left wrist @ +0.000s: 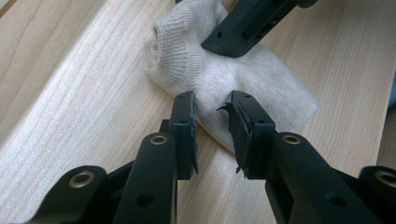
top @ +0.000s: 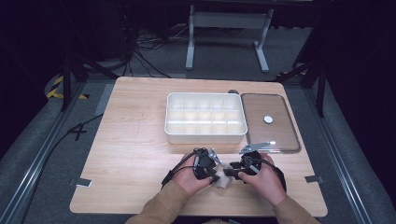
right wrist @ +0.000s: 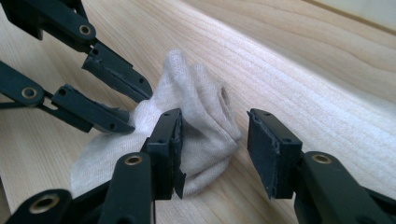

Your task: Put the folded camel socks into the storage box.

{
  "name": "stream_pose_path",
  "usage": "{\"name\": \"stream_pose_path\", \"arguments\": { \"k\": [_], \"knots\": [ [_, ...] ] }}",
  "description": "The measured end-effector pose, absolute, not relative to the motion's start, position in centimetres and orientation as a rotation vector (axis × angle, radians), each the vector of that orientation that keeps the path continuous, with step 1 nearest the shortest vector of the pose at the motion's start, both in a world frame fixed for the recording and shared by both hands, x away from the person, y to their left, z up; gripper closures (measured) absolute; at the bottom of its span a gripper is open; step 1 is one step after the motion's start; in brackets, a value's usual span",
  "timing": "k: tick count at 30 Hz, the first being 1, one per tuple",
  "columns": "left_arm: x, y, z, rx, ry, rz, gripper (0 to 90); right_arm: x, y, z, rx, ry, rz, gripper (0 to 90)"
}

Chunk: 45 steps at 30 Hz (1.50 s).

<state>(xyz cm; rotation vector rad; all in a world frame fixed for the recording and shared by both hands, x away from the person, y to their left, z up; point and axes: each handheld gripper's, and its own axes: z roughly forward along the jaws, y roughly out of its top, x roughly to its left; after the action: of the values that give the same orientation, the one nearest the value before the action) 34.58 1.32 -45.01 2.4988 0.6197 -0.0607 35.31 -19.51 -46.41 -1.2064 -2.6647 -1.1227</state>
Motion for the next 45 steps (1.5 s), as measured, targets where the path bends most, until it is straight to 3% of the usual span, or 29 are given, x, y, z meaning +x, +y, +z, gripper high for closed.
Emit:
{"name": "stream_pose_path", "arguments": {
  "k": [26, 45],
  "knots": [
    [34.4, 1.6, -45.1, 2.508, 0.628, -0.07, 72.3, 35.5, -19.3, -46.9, -1.219, -2.482, -1.134, 77.1],
    [34.8, 4.2, -43.8, 2.449, 0.68, -0.056, 67.4, 35.4, -19.5, -45.3, -1.115, -2.614, -1.176, 78.9]
  ]
}}
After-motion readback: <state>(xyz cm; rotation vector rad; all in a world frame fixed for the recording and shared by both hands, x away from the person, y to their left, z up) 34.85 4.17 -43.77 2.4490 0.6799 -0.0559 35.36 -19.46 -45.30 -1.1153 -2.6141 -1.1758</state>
